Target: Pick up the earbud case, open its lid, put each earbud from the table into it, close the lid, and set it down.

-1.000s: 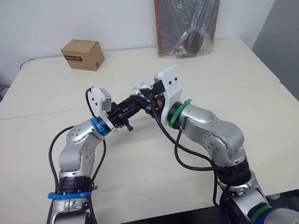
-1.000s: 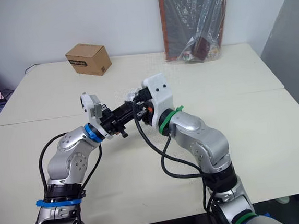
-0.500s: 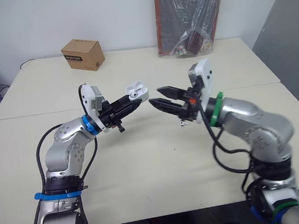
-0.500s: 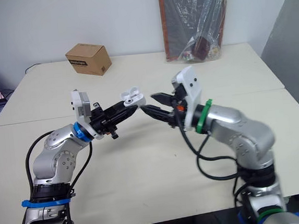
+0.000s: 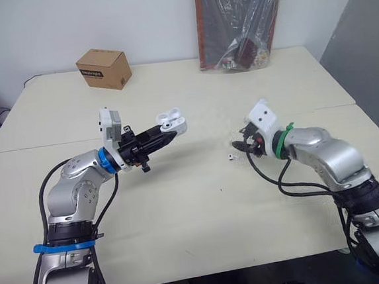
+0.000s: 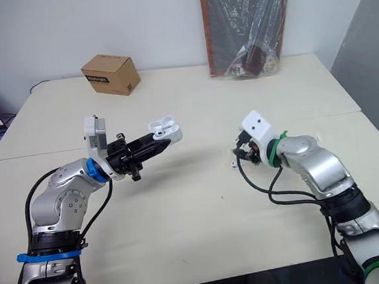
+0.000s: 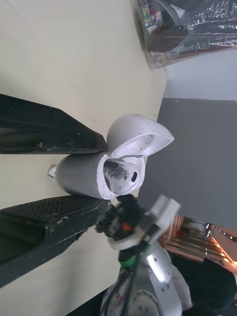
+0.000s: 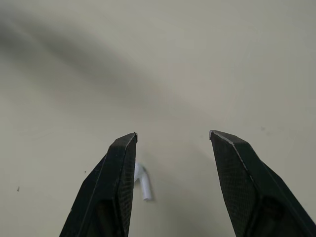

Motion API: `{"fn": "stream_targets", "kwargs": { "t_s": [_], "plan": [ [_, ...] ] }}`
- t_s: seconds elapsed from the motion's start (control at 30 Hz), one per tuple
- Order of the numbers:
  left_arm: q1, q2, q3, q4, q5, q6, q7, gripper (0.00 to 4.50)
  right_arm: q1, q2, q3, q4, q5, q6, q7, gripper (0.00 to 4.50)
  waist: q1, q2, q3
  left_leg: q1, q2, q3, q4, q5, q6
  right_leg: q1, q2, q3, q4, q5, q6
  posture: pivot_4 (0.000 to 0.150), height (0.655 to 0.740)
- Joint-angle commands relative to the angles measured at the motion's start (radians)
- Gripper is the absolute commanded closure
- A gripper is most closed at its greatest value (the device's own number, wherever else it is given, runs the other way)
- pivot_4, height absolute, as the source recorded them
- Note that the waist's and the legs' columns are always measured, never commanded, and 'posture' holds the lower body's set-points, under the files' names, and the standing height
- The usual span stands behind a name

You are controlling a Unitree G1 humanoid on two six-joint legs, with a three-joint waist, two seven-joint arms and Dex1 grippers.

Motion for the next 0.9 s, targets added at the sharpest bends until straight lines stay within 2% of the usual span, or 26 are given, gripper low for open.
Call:
{"fn": "stream_targets", "kwargs": {
  "t_s": [0.03,0.17,0.63,0.73,0.9],
  "plan": [
    [-0.001,-0.001,0.015,-0.062,-0.021,0.001,0.009,3.72,-0.007,0.008,0.016,0.030,-0.028,-0.043,0.063,2.09,0.000,0.000,0.000,0.000,0.000,0.000,0.000,0.000,0.000,0.000,0.000,0.000,0.000,0.000,0.000,0.150,0.7400],
    [0.022,0.005,0.024,-0.090,-0.031,0.010,0.018,3.72,-0.003,0.026,0.032,0.075,-0.041,-0.054,0.113,2.09,0.002,0.000,0.000,0.000,0.000,0.000,0.000,0.000,0.000,0.000,0.000,0.000,0.000,0.000,0.000,0.150,0.7400],
    [0.041,0.013,0.029,-0.109,-0.040,0.017,0.029,3.72,-0.009,0.093,0.021,0.217,-0.120,-0.067,0.130,2.09,0.000,0.000,0.000,0.003,0.000,0.000,0.001,0.000,0.000,0.001,0.000,0.000,0.001,0.000,0.000,0.150,0.7400],
    [0.040,0.012,0.029,-0.103,-0.040,0.013,0.025,3.72,-0.008,0.087,0.013,0.215,-0.128,-0.055,0.136,2.68,0.000,0.000,0.000,0.003,0.000,0.000,0.002,0.000,0.000,0.002,0.000,0.000,0.002,0.000,0.000,0.150,0.7400],
    [0.042,0.004,0.025,-0.094,-0.036,0.003,0.020,3.72,-0.005,0.074,0.008,0.199,-0.135,-0.043,0.148,4.47,0.000,0.000,0.000,0.003,0.000,0.000,0.004,0.000,0.000,0.003,0.000,0.000,0.001,0.001,0.001,0.150,0.7400]
  ]
}}
